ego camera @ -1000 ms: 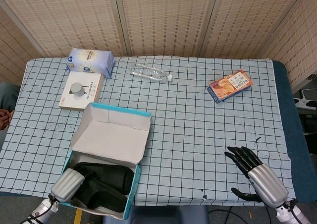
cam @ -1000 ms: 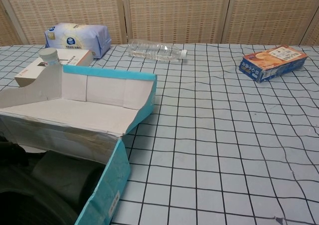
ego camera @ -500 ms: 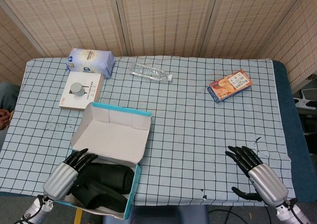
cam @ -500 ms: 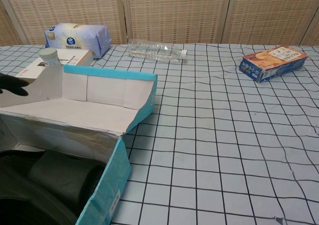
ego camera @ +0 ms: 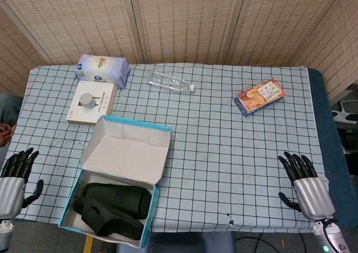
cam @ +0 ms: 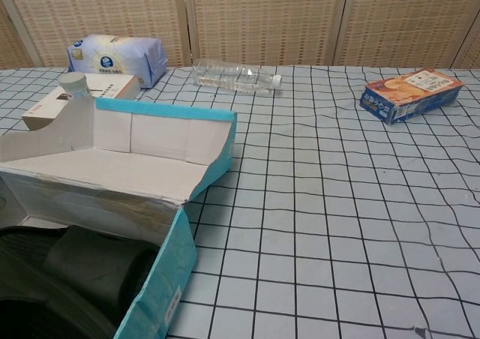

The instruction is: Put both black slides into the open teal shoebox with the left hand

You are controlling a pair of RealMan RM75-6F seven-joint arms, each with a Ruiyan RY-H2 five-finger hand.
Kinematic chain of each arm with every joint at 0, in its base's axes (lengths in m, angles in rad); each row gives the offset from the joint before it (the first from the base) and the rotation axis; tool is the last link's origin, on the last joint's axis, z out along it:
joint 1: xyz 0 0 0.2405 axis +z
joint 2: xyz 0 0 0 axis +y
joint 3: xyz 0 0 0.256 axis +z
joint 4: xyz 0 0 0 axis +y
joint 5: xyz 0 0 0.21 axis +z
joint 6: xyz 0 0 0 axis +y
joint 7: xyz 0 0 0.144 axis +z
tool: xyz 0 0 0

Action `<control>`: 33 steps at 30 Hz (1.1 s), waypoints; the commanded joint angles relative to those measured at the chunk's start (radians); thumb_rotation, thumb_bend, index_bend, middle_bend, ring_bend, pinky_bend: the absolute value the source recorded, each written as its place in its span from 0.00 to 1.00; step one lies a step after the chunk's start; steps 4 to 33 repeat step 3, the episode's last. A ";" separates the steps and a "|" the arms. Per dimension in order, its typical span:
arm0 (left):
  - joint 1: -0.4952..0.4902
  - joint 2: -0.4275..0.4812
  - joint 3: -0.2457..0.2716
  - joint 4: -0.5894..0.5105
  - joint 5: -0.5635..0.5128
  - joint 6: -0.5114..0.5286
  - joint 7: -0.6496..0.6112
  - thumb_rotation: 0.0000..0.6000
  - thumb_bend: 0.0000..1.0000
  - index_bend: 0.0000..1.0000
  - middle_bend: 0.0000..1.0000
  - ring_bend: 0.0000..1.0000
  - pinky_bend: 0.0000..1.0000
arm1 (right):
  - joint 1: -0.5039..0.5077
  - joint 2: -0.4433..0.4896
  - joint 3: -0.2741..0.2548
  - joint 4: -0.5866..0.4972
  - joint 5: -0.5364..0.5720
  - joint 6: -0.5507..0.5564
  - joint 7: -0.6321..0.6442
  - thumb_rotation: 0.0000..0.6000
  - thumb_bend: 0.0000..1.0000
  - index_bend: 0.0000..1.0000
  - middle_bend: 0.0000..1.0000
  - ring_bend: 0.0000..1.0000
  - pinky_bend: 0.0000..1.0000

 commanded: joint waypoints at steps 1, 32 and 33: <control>0.016 0.005 -0.029 0.010 -0.040 -0.012 0.020 0.99 0.46 0.00 0.00 0.00 0.07 | -0.008 -0.009 0.019 0.013 0.035 0.003 0.000 0.99 0.17 0.00 0.00 0.00 0.00; 0.015 0.010 -0.030 0.005 -0.048 -0.032 0.016 0.99 0.46 0.00 0.00 0.00 0.07 | -0.006 -0.003 0.021 0.016 0.043 -0.005 0.007 0.99 0.17 0.00 0.00 0.00 0.00; 0.015 0.010 -0.030 0.005 -0.048 -0.032 0.016 0.99 0.46 0.00 0.00 0.00 0.07 | -0.006 -0.003 0.021 0.016 0.043 -0.005 0.007 0.99 0.17 0.00 0.00 0.00 0.00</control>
